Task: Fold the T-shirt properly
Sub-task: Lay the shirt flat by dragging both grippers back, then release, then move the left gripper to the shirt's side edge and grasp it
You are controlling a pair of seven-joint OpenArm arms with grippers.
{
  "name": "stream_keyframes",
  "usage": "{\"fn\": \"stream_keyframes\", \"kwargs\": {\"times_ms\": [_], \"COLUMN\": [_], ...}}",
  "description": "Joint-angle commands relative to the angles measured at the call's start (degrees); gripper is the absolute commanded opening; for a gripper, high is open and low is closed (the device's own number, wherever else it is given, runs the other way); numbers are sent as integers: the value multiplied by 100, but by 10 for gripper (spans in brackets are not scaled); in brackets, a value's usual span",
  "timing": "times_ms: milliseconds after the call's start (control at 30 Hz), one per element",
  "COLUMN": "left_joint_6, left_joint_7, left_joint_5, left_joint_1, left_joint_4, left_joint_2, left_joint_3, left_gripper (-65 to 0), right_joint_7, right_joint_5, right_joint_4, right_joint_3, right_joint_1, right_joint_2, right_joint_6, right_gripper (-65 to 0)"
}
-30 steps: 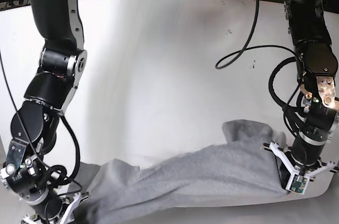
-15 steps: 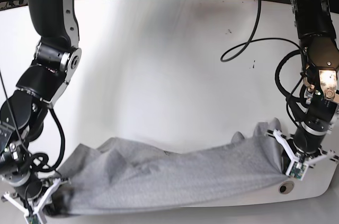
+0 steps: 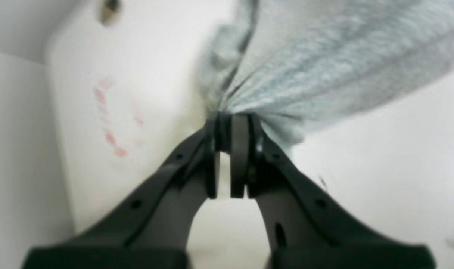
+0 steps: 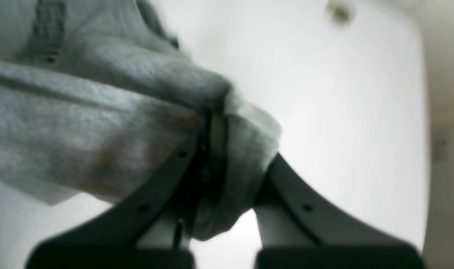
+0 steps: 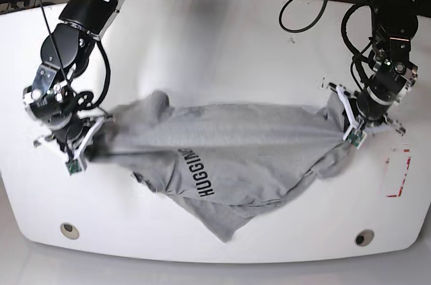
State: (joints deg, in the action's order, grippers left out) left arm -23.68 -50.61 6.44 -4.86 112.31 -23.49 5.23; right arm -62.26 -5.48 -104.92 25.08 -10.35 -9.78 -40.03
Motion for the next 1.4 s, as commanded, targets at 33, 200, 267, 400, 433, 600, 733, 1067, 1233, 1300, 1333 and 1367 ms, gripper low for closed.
{"fn": "stream_keyframes", "kwargs": {"times_ms": [33, 200, 267, 400, 433, 600, 733, 1067, 1233, 1300, 1333, 1367], "left_joint_6": [-36, -71, -71, -71, -71, -71, -71, -80, -89, -194, -309, -476], "left_joint_7": [72, 72, 72, 72, 72, 72, 186, 415, 441, 432, 432, 415], "left_joint_5": [-68, -68, -68, -68, -68, -59, -41, -15, -6, 64, 143, 249], "left_joint_1": [-195, -784, -881, -1206, -1276, -1610, -1716, -2103, -1927, -1733, -1646, -1531], "left_joint_4": [105, 123, 131, 140, 140, 140, 140, 140, 140, 149, 149, 149], "left_joint_2": [-109, -109, -109, -109, -109, -91, -82, 436, 1166, 1395, 1465, 1535], "left_joint_3": [219, 246, 246, 246, 246, 246, 246, 369, 1257, 1494, 1626, 1828], "left_gripper": [-626, -628, -628, -628, -628, -628, -626, -450, -322, -292, -282, -282], "right_joint_7": [182, 182, 182, 182, 182, 182, 191, 191, 200, 208, 208, 208], "right_joint_5": [-81, -81, -72, -72, -72, -81, -81, -81, -72, -72, -72, -72], "right_joint_4": [-325, -694, -703, -730, -721, -703, -694, -703, -694, -703, -703, -703], "right_joint_3": [2, 380, 600, 907, 960, 1338, 1567, 1716, 1699, 1699, 1699, 1699], "right_joint_1": [274, 1022, 1092, 1523, 1593, 1989, 2103, 2463, 2490, 2490, 2490, 2499], "right_joint_2": [33, 358, 490, 604, 604, 622, 675, 780, 912, 939, 939, 947], "right_joint_6": [3, 3, 3, 3, 3, 3, 3, 3, 3, 3, 3, 3], "right_gripper": [-650, -650, -650, -650, -650, -650, -650, -650, -650, -650, -650, -650]}}
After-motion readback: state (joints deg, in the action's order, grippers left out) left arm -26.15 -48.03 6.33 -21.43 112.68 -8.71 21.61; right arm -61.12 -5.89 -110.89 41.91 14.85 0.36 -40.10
